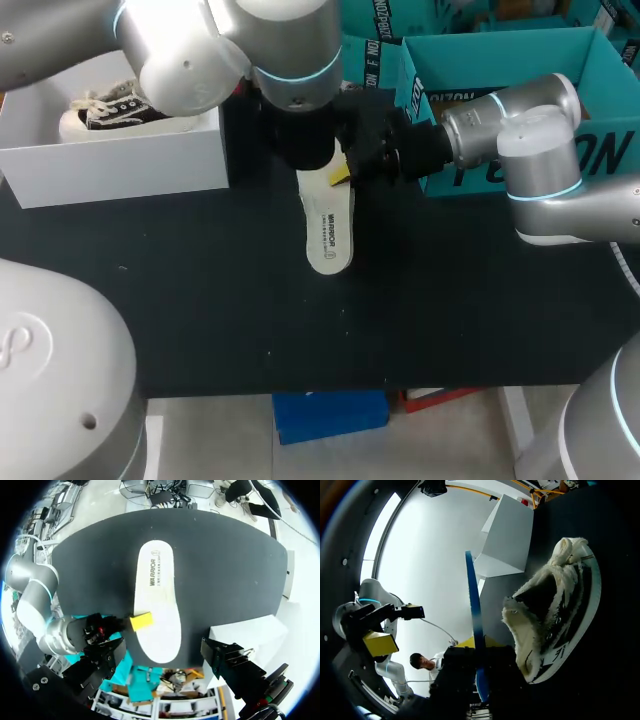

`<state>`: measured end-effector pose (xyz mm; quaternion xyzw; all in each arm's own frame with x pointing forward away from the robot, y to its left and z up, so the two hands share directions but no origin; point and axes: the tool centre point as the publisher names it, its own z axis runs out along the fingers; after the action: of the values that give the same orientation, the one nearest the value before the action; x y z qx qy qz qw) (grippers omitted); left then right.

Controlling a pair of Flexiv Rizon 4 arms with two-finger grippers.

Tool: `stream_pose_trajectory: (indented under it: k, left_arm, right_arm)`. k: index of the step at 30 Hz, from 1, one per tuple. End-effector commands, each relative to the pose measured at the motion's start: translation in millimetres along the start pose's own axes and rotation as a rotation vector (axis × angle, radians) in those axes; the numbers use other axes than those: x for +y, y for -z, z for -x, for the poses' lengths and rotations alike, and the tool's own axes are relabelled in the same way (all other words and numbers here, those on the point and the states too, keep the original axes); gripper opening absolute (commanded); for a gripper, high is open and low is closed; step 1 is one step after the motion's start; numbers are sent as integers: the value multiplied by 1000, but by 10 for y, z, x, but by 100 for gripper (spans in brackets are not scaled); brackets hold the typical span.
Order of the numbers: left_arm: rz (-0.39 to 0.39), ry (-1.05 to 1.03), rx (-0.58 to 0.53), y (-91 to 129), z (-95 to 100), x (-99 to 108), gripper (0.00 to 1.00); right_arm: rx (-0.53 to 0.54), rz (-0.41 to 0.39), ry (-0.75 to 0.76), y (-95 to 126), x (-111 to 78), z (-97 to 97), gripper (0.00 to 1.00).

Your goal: Take the shoe out of the shoebox, open the shoe tongue, remove and reinsert the insole, then place the shoe into the shoebox

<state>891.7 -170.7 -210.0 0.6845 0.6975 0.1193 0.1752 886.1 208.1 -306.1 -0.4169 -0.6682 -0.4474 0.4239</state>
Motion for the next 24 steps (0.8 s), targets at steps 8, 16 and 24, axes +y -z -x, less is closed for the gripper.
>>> stream_pose_trajectory:
  k: [8,16,24]
  left_arm:
    - [-17,-14,-3,-165,14,416,100]
    - [-29,6,-11,-278,48,688,100]
    - [-28,35,-19,-365,57,960,100]
  right_arm:
    - [0,-2,-1,-6,9,3,0]
    - [0,-2,-1,-6,9,3,0]
    - [0,-2,-1,-6,9,3,0]
